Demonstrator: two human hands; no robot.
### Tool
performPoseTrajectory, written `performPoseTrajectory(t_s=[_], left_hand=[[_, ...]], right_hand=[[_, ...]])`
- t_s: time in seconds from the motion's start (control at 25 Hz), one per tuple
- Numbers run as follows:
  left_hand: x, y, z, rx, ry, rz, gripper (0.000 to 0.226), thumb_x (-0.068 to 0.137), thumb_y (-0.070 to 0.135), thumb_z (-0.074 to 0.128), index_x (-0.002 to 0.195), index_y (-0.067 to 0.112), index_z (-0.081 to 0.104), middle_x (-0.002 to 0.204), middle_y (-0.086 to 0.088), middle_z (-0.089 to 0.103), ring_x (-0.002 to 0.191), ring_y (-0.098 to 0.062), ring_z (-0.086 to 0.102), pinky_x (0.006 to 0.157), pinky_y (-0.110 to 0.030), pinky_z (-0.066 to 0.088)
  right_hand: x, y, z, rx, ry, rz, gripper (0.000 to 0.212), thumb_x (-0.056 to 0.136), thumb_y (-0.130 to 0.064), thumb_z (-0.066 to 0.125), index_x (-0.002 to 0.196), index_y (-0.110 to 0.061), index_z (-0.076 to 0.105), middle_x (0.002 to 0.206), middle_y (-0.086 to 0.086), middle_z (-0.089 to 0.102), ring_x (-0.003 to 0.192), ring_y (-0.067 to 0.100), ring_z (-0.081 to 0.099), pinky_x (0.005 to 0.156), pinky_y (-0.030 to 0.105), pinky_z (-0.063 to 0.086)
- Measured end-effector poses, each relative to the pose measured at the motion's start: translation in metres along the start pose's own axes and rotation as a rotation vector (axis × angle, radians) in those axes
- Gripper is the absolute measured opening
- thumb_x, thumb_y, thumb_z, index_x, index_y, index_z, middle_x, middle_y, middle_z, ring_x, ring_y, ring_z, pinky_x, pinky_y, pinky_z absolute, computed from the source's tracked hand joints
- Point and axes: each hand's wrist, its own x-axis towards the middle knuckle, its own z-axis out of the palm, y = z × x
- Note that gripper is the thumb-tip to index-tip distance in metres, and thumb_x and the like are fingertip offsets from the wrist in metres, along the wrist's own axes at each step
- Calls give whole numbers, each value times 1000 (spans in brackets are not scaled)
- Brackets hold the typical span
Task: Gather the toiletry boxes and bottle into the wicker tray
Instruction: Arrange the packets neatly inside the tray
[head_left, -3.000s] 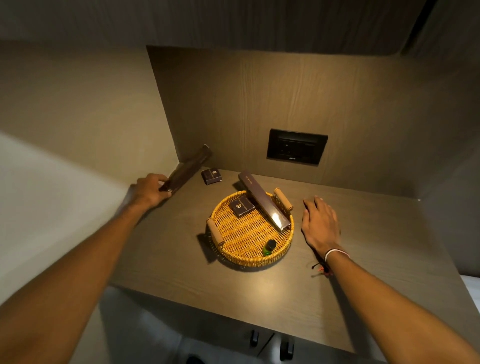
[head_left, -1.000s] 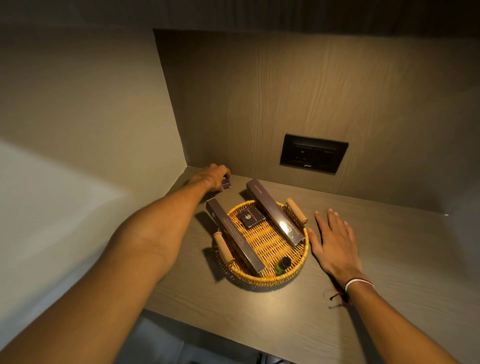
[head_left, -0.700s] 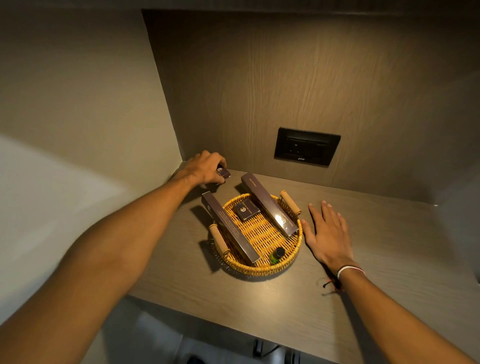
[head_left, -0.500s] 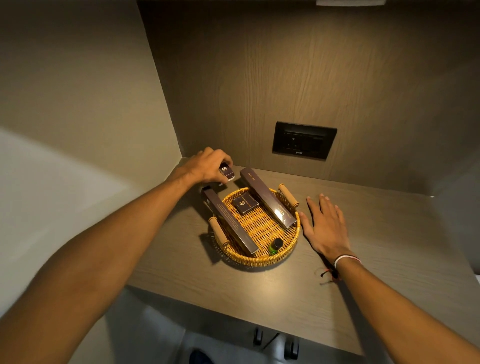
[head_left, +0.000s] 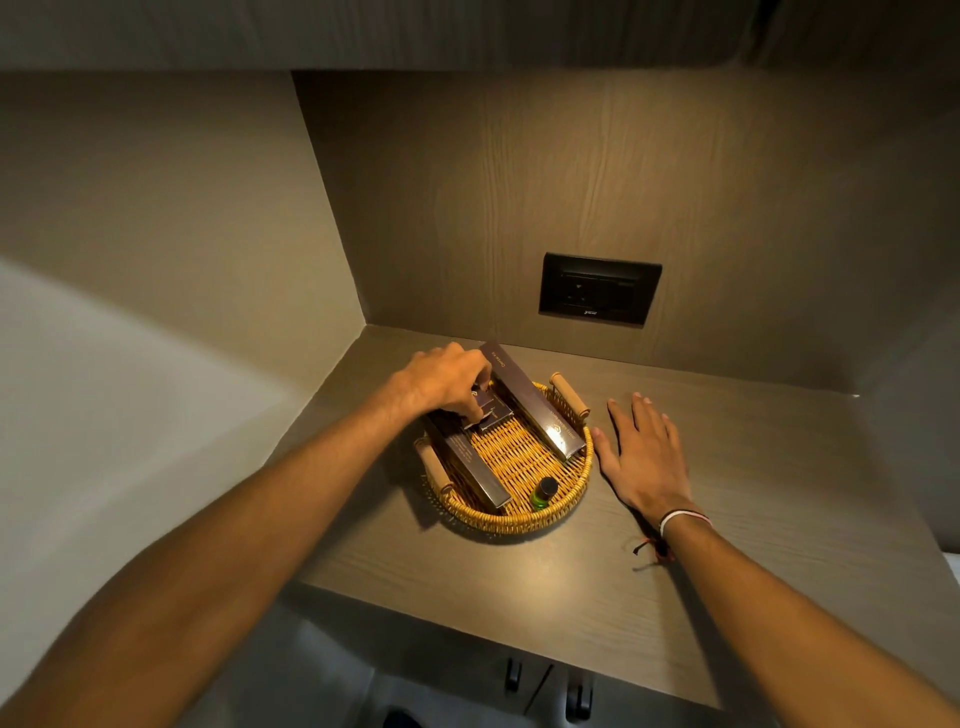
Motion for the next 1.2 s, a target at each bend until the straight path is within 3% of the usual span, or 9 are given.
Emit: performPoseTrajectory(t_s=[0.16, 0.36, 0.6, 0.84, 0.96, 1.08, 1.2], left_hand=[[-3, 9, 7, -27, 25, 22, 57, 74, 34, 80, 120, 18, 51, 116, -6, 59, 102, -21, 58, 86, -40, 52], [-5, 25, 24, -33, 26, 86, 45, 72, 38, 81, 99, 20, 50, 105, -2, 57, 86, -14, 54, 68, -27, 45], [-8, 37, 37, -21, 64, 133, 53, 70, 42, 82, 106, 15, 55, 108, -6, 61, 93, -20, 60, 83, -39, 56], [-12, 37, 45, 103, 143, 172, 52, 71, 54, 77, 101, 16, 59, 110, -5, 61, 97, -20, 58, 83, -43, 56], [-19, 29, 40, 50, 225, 178, 49, 74, 58, 72, 101, 18, 63, 109, -2, 60, 97, -16, 57, 80, -36, 53], [-33, 16, 32, -64, 406, 130, 35, 81, 50, 69, 100, 21, 63, 101, 2, 59, 95, -15, 59, 73, -29, 46], [-59, -5, 25, -257, 558, -46, 26, 83, 43, 70, 79, 25, 52, 75, 11, 53, 70, -12, 58, 55, -23, 39]], right_hand=[[0, 0, 0, 7, 3, 0, 66, 102, -58, 24, 157, -22, 30, 167, 12, 22, 156, 28, 17, 126, 48, 16], [2, 1, 1, 4, 12, -2, 66, 101, -58, 24, 156, -22, 32, 167, 12, 24, 156, 27, 18, 126, 48, 16], [1, 1, 0, 0, 25, 1, 66, 101, -58, 26, 155, -23, 33, 166, 11, 25, 155, 27, 19, 125, 48, 18], [2, 2, 1, -7, 10, 0, 65, 101, -57, 27, 156, -23, 32, 167, 11, 24, 155, 27, 19, 126, 48, 17], [3, 1, 0, 9, 16, -2, 65, 101, -57, 28, 155, -23, 34, 166, 11, 26, 155, 27, 21, 125, 48, 18], [1, 0, -2, 23, 15, -8, 63, 100, -57, 31, 153, -23, 38, 164, 11, 30, 153, 28, 25, 123, 48, 22], [9, -7, -15, 98, -33, 78, 57, 101, -57, 33, 133, -19, 60, 144, 16, 54, 136, 34, 48, 110, 49, 39]])
